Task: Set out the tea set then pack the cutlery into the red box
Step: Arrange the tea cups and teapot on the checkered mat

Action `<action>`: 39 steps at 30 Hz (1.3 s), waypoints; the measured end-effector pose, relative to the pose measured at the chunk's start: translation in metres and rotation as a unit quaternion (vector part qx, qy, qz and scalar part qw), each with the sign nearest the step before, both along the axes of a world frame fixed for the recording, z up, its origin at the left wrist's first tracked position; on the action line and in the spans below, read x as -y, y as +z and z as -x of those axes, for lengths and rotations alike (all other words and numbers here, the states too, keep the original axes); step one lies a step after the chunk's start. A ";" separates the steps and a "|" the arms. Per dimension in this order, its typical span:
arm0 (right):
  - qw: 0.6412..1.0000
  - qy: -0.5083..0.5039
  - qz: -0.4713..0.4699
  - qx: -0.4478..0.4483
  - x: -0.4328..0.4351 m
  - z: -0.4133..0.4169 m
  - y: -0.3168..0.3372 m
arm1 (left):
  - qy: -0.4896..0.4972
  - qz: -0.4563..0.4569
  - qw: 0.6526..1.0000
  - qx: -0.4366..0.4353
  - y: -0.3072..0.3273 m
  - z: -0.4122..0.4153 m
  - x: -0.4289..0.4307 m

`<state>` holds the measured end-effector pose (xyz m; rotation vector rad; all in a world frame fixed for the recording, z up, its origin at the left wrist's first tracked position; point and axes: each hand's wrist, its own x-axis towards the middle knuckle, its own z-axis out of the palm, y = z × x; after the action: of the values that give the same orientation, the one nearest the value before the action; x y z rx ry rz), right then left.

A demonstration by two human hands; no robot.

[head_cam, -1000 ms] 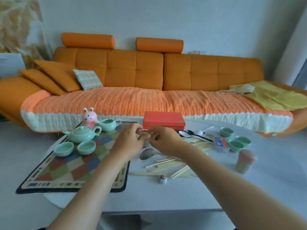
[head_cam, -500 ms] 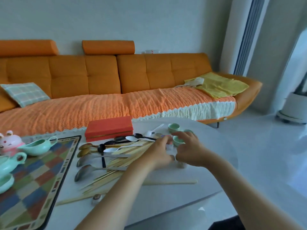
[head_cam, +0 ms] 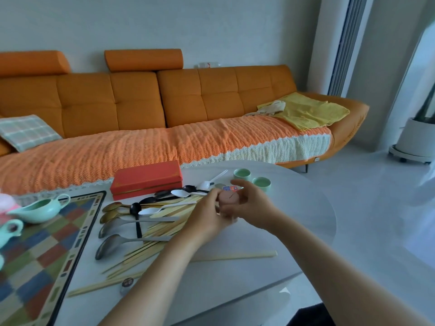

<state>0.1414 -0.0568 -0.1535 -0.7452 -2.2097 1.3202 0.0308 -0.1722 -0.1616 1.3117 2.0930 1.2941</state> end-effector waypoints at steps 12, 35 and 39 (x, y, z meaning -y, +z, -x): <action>0.995 0.095 -0.014 -0.029 0.097 0.096 0.016 | 0.096 -0.012 0.994 -0.056 0.035 0.071 0.122; 0.987 0.144 -0.050 0.057 0.207 0.337 0.003 | 0.279 0.249 0.868 -0.327 0.026 0.295 0.256; 0.984 0.142 -0.084 0.065 0.206 0.351 -0.006 | 0.291 0.258 0.863 -0.321 0.024 0.301 0.254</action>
<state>-0.2091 -0.2624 -0.1595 -0.4780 -2.5718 1.2201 -0.2706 -0.4265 -0.1374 0.9618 3.1788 0.3555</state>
